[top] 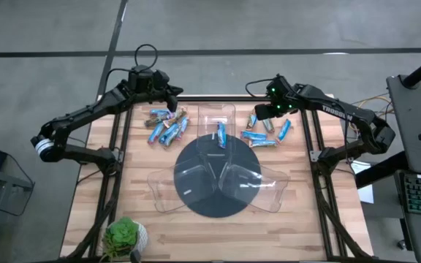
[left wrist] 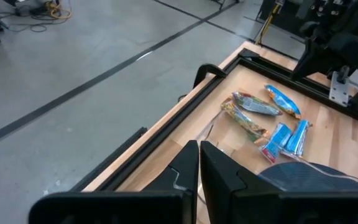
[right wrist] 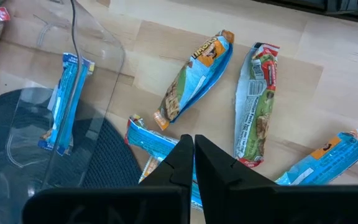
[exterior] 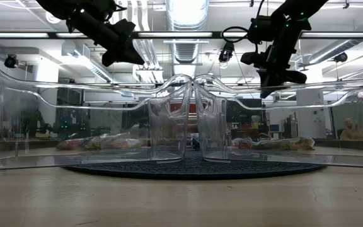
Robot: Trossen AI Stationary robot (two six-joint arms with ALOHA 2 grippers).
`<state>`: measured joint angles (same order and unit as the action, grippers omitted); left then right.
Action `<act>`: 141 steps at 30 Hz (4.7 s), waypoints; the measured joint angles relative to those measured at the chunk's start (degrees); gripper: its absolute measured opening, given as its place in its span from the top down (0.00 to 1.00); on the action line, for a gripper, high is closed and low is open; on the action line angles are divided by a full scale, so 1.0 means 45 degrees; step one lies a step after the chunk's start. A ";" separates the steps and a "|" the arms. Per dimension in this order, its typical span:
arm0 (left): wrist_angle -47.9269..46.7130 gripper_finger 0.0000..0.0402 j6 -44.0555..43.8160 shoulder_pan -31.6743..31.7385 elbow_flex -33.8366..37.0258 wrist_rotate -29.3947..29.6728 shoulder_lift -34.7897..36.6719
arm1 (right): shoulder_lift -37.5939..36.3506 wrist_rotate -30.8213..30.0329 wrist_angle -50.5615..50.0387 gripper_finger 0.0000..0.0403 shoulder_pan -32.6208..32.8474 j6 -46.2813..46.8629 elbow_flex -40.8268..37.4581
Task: Pick and place Granola Bars by type
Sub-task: Put the yellow granola bar into the right transparent bin
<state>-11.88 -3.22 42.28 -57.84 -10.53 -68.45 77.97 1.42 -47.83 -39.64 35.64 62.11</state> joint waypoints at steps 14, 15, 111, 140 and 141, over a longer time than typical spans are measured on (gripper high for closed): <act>0.0112 1.00 0.0000 0.0000 0.0000 -0.0033 0.0000 | 0.0000 -0.0003 0.0016 0.98 0.0000 -0.0016 0.0000; 0.0112 1.00 -0.0001 0.0000 0.0000 -0.0034 0.0000 | 0.0000 -0.0003 0.0015 0.98 0.0000 -0.0019 0.0000; -0.0612 1.00 -0.0301 -0.0019 0.0000 -0.0791 0.0000 | -0.1065 -0.4290 -0.1519 0.51 0.1340 0.6316 -0.2575; -0.0641 1.00 -0.0636 -0.0019 0.0000 -0.0990 0.0019 | -0.1307 -0.1722 0.2385 0.98 0.2787 0.3595 -0.2608; -0.0707 0.99 -0.0640 -0.0019 0.0000 -0.1224 0.0019 | -0.1307 -0.1726 0.2389 0.98 0.2855 0.3595 -0.2608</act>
<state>-15.06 -6.10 42.19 -57.84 -16.03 -68.36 72.10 -6.35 -37.08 -26.79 51.82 50.37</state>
